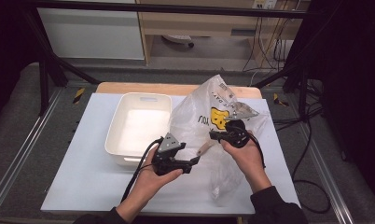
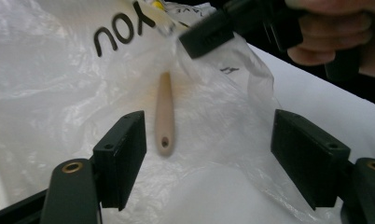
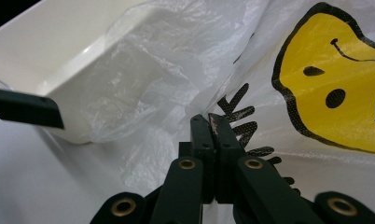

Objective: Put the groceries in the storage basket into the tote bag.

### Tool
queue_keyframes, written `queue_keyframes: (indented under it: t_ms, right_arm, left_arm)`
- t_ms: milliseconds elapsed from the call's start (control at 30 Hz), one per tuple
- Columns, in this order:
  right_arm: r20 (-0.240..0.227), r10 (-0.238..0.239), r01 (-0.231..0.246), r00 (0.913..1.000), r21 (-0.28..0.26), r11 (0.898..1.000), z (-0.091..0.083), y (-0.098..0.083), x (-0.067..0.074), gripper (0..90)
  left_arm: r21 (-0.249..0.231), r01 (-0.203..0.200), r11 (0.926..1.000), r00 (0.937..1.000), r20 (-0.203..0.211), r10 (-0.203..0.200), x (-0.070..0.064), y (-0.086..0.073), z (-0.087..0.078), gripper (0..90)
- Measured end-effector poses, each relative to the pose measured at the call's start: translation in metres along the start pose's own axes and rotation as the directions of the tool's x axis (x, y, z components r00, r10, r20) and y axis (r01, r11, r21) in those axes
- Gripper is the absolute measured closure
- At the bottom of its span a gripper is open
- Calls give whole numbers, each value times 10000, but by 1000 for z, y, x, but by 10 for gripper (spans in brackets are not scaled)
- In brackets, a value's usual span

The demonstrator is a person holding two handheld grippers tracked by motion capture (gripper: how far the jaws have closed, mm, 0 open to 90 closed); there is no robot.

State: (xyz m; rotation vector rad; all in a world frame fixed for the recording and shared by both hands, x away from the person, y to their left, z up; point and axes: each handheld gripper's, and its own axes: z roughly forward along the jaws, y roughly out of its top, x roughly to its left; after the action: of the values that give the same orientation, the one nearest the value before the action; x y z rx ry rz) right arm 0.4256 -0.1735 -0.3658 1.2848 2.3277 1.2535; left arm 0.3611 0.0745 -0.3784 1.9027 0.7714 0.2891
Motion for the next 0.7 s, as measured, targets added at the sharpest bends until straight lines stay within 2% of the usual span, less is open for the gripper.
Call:
queue_keyframes:
  t_ms: [100,233,400,567,700]
  right_arm:
    - [95,-37,36,9999,60,10000,7,-9,-1,900]
    - [20,163,-163,9999,214,9996,16,-22,-2,900]
    - [-48,181,-178,9998,500,9986,26,-33,-2,900]
    - [2,108,-107,9999,746,9972,32,-40,1,900]
    - [18,77,-78,10000,955,9954,37,-45,3,898]
  left_arm:
    - [38,-3,10000,9997,-255,4,3,-1,-7,261]
    - [-138,-46,9999,9983,-577,38,7,-1,-15,256]
    - [-311,-15,9995,9957,-928,-14,14,2,-26,239]
    - [-358,90,9993,9904,-1379,-138,26,5,-38,231]
    - [-369,59,9993,9829,-1837,-126,35,6,-48,230]
